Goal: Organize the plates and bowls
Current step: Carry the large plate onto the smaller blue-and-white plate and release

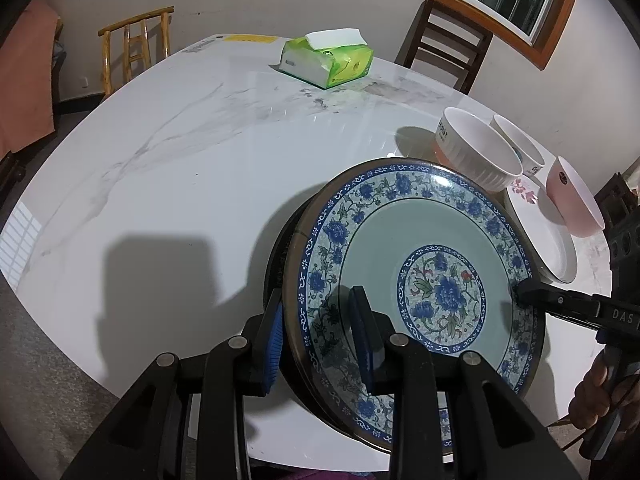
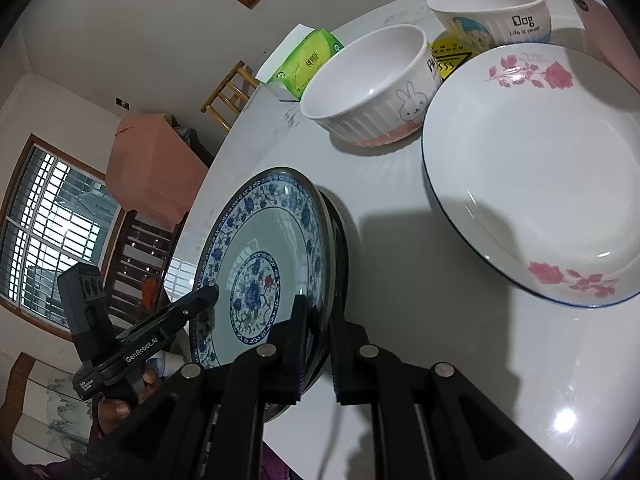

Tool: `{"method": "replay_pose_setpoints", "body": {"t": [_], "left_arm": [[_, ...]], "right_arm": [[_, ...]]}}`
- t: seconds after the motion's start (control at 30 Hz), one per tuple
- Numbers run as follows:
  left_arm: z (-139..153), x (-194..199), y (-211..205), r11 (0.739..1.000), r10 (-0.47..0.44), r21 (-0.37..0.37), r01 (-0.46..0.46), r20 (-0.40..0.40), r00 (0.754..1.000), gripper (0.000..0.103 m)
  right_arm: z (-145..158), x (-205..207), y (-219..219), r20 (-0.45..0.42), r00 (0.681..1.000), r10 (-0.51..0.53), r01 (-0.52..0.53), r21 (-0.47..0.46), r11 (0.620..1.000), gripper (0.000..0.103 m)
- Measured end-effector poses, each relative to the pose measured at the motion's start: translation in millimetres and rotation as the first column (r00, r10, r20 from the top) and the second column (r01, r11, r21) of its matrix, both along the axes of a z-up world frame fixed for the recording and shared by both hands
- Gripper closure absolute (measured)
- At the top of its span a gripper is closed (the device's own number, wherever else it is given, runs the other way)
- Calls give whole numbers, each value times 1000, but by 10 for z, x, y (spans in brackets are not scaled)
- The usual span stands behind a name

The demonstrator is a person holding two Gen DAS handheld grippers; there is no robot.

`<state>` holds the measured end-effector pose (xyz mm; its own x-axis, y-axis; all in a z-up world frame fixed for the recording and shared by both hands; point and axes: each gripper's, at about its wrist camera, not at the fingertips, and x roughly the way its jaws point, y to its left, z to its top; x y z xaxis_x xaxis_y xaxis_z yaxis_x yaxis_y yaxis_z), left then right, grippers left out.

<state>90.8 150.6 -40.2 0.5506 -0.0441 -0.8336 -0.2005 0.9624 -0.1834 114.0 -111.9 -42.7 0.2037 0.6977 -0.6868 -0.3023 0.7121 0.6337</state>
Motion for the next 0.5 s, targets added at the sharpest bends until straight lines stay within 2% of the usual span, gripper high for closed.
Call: {"method": "replay_pose_setpoints", "body": {"t": [0.4, 0.5], "left_arm": [[-7, 4, 17, 1000, 0, 7, 0, 1, 1000, 75], [22, -2, 8, 999, 10, 39, -10, 7, 1000, 71]], "right_arm": [[6, -4, 53, 1, 1000, -14, 14, -16, 1000, 92], [16, -4, 103, 10, 1000, -9, 9, -34, 999, 93]]}}
